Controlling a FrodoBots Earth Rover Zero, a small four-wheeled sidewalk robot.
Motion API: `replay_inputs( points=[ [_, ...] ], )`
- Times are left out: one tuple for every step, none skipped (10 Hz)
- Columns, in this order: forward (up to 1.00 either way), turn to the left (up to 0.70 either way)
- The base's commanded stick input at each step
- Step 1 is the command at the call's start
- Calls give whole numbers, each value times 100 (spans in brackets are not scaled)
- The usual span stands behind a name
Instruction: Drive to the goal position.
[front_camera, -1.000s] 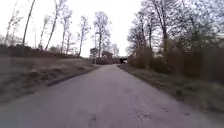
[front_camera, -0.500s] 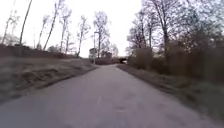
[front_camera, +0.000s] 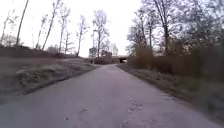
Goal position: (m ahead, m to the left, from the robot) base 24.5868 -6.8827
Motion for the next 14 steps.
replay_inputs(
  points=[
    [100, 1],
    [100, 1],
    [100, 1],
    [100, 1],
    [100, 1],
    [100, 1],
    [100, 1],
    [100, 1],
    [100, 1],
    [100, 1],
    [100, 1],
    [100, 1],
    [100, 1],
    [100, 1]
  ],
)
